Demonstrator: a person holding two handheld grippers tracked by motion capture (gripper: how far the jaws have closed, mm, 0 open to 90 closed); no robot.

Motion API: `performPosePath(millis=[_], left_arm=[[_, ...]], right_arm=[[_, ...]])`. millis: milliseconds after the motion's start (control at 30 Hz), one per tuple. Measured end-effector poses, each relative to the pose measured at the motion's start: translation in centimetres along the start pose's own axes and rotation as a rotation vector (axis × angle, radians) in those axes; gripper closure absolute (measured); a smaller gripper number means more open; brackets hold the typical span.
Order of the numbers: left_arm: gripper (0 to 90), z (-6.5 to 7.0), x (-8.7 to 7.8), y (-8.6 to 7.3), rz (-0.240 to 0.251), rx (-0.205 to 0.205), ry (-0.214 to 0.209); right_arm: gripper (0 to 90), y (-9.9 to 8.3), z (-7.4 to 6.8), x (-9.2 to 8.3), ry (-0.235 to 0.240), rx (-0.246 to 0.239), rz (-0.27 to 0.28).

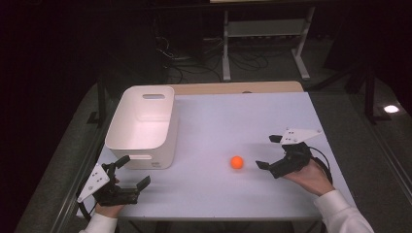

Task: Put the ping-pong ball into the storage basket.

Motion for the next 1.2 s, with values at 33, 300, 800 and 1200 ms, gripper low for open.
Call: performPosePath(millis=[33,300,800,1200], left_arm=[[0.0,0.0,0.0,0.0,0.0,0.0,0.0],[0.0,0.0,-0.1,0.0,-0.002,0.0,0.002],[0.0,0.0,-0.2,0.0,-0.007,0.012,0.004],[0.0,-0.1,-0.3,0.1,-0.006,0.018,0.008]], right_arm=[[0.0,0.0,0.0,0.0,0.0,0.0,0.0],[0.0,0.5,-0.4,0.8,0.017,-0.021,-0.022],[0.0,0.7,-1.1,2.4,0.047,-0.046,-0.078],[0.0,0.6,-1.4,3.2,0.059,-0.046,-0.103]])
Point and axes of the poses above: each handheld gripper's, and its own axes: x roughly forward along the jaws, y roughly out of its top, z roughly to its right, the point moved 8 cm from there along x, roughly forward along the jaws, and after that the axes turned 5 degrees about -y, right-handed, at the moved point
